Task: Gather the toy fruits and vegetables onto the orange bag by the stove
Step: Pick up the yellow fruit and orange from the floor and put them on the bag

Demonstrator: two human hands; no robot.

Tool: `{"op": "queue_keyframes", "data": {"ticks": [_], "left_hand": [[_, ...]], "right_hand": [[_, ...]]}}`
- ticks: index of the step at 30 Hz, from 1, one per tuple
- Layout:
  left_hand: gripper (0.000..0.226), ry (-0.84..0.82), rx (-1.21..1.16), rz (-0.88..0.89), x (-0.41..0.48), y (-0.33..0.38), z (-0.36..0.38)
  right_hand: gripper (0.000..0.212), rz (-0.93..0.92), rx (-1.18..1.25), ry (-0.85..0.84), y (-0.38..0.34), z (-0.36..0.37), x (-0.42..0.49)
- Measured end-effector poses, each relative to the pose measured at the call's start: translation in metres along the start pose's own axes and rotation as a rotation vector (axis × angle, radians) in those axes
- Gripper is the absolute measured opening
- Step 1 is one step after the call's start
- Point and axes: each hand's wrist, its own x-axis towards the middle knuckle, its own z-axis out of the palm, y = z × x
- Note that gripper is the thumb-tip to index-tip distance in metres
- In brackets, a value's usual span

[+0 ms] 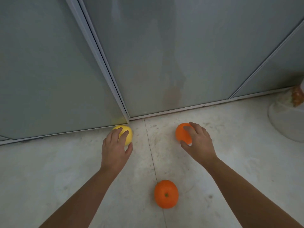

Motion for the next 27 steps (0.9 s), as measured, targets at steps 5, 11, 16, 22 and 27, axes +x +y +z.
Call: {"op": "queue_keyframes", "data": {"ticks": [5,11,16,22,27], "left_hand": [[0.043,0.000,-0.016,-0.050,0.010,-0.005,0.008],[0.046,0.005,-0.035,-0.090,0.007,-0.006,0.019],[0.044,0.026,-0.136,-0.181,0.002,-0.009,0.024],[0.050,0.041,-0.189,-0.299,0.005,-0.011,0.025],[0.057,0.031,-0.389,-0.535,0.004,-0.009,0.024]], "right_hand": [[0.055,0.057,0.007,-0.070,-0.006,0.011,0.012],[0.060,0.134,0.067,-0.116,-0.005,0.016,0.024],[0.059,0.162,0.089,-0.127,-0.009,0.023,0.024],[0.063,0.219,0.169,-0.206,-0.010,0.030,0.010],[0.064,0.322,0.284,-0.243,-0.012,0.029,0.010]]}}
